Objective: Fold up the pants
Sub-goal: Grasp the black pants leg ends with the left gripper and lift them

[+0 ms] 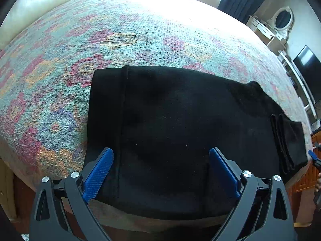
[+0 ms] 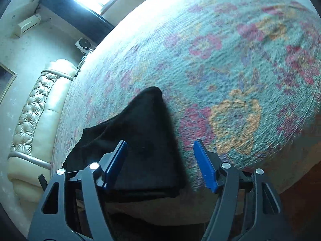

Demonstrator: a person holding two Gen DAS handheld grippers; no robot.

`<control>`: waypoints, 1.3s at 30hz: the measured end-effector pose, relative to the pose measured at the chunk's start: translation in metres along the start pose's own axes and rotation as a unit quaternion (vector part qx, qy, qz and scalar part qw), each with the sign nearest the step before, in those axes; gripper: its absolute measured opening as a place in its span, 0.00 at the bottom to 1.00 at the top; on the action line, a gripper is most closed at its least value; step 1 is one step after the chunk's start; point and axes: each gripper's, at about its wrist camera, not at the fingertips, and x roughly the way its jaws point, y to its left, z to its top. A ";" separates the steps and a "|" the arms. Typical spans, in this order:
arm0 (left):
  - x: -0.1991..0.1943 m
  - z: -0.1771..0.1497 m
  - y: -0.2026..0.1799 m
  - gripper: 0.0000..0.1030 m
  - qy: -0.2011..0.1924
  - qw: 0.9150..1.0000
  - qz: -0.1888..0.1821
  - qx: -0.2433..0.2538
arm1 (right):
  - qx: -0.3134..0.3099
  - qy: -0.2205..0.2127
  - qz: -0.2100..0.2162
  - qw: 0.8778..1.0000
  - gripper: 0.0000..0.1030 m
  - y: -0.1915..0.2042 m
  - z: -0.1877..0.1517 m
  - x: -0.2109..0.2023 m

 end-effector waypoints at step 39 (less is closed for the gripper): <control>0.028 -0.022 0.138 0.92 0.001 0.862 -0.411 -0.297 | -0.089 0.061 0.014 0.994 0.75 0.067 -0.031 0.032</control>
